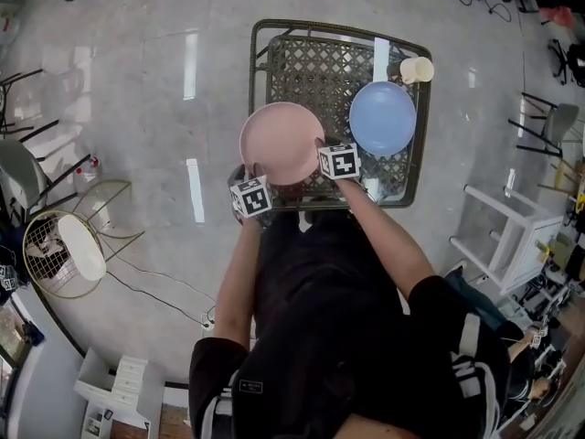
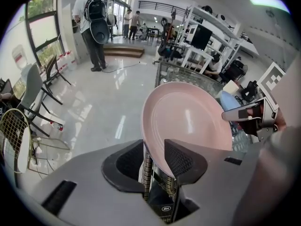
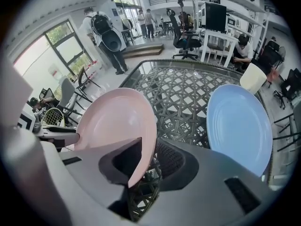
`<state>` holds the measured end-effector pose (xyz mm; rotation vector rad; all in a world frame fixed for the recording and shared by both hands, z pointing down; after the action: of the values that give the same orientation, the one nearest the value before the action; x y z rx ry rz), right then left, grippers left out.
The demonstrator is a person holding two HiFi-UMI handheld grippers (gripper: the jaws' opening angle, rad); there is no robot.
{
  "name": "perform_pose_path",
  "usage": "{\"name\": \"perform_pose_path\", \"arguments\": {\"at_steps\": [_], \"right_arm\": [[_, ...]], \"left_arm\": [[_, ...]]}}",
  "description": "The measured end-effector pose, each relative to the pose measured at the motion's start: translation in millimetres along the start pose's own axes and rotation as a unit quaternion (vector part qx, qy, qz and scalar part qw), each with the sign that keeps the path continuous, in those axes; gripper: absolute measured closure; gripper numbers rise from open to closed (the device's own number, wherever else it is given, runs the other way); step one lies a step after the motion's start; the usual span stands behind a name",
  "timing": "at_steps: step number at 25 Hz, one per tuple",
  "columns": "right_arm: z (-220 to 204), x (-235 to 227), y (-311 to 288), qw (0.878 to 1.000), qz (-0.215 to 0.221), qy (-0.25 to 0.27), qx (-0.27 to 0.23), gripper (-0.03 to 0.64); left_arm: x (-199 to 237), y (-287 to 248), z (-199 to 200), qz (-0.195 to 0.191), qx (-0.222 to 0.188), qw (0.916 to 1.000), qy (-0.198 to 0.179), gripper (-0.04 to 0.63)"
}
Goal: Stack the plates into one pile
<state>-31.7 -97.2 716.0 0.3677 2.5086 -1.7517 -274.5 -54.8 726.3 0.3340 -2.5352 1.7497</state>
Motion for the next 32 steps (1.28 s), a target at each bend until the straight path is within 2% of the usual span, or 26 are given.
{"name": "perform_pose_path", "arguments": {"at_steps": [6, 10, 13, 16, 18, 25, 32], "right_arm": [[3.0, 1.0, 8.8, 1.000, -0.004, 0.000, -0.013, 0.503], [8.7, -2.5, 18.5, 0.999, -0.002, -0.008, -0.044, 0.503], [14.7, -2.7, 32.6, 0.997, -0.002, 0.000, -0.076, 0.514], [21.4, -2.5, 49.5, 0.994, 0.003, 0.012, -0.111, 0.561], [26.7, -3.0, 60.4, 0.991, 0.011, 0.018, -0.135, 0.589], [25.5, -8.6, 95.7, 0.981, 0.050, 0.037, -0.186, 0.606], [16.3, -33.3, 144.8, 0.970, 0.078, 0.051, -0.226, 0.606]], "left_arm": [[11.4, 12.0, 6.9, 0.008, -0.020, 0.9996, 0.021, 0.446], [14.3, 25.8, 12.0, 0.016, -0.051, 0.9980, 0.032, 0.446], [11.2, 46.8, 16.0, 0.023, -0.095, 0.9943, 0.042, 0.460], [3.2, 68.8, 22.4, 0.018, -0.157, 0.9857, 0.057, 0.542], [-4.4, 78.8, 27.5, 0.013, -0.185, 0.9806, 0.062, 0.565], [-50.1, 106.8, 41.7, -0.018, -0.242, 0.9692, 0.043, 0.580], [-127.3, 135.6, 62.8, -0.043, -0.288, 0.9567, 0.006, 0.580]]}}
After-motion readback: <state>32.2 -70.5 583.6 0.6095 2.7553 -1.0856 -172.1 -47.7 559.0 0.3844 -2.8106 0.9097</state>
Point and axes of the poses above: the fingertips, and each gripper's own axes: y backward along the fingers, x to its left, z out of its top, the point moved 5 cm from there along y, backward along the fingers, and after that the axes turned 1 degree about -y, right-handed, at the moved point
